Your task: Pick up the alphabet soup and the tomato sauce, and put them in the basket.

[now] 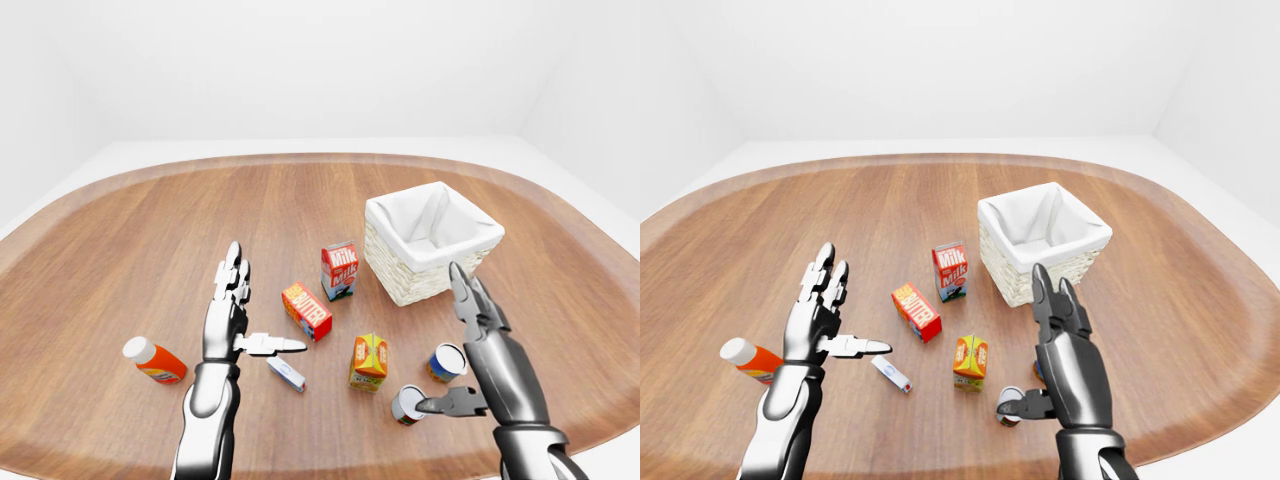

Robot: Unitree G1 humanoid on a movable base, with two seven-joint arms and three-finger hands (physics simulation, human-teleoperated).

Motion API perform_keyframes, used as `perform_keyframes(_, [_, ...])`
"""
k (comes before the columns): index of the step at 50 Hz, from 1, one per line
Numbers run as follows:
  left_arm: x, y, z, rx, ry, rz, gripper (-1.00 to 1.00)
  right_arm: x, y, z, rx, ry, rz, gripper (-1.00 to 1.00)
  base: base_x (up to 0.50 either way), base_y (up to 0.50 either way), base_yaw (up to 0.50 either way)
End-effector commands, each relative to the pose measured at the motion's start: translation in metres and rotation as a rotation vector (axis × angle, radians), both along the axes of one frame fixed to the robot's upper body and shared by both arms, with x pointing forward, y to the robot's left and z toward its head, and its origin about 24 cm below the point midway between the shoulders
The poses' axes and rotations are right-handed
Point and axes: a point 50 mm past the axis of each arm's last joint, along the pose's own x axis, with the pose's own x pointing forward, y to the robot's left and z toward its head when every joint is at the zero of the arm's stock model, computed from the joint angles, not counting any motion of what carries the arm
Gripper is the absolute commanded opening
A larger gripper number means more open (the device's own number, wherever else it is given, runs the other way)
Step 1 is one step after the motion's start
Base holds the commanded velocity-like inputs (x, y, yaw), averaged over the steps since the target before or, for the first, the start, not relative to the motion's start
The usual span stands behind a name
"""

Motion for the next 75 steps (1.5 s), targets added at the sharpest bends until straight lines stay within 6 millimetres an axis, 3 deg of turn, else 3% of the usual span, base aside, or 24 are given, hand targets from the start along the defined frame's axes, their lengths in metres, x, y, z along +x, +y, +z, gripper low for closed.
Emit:
perform_keyframes(1, [0.001,0.001,0.001,-0.006,-0.004,0.004,1.00,-0.005,-0.002,0.001,-0.113,0.038,-0.042,1.00,0.00,0.00,0.00])
perform_keyframes(28, [0.001,0.001,0.000,-0.006,0.001,0.004,1.00,-0.006,0.010,0.006,-0.374,0.060,-0.033,1.00,0.00,0.00,0.00])
perform_keyframes(41, [0.001,0.001,0.000,-0.006,0.000,0.005,1.00,-0.005,-0.007,-0.006,-0.380,0.120,-0.109,1.00,0.00,0.00,0.00])
perform_keyframes(51, [0.000,0.001,0.001,-0.005,-0.003,0.005,1.00,-0.001,-0.027,-0.028,-0.377,0.204,-0.203,1.00,0.00,0.00,0.00])
perform_keyframes(75, [0.000,0.001,0.001,-0.006,-0.003,0.005,1.00,-0.001,-0.033,-0.035,-0.346,0.247,-0.237,1.00,0.00,0.00,0.00])
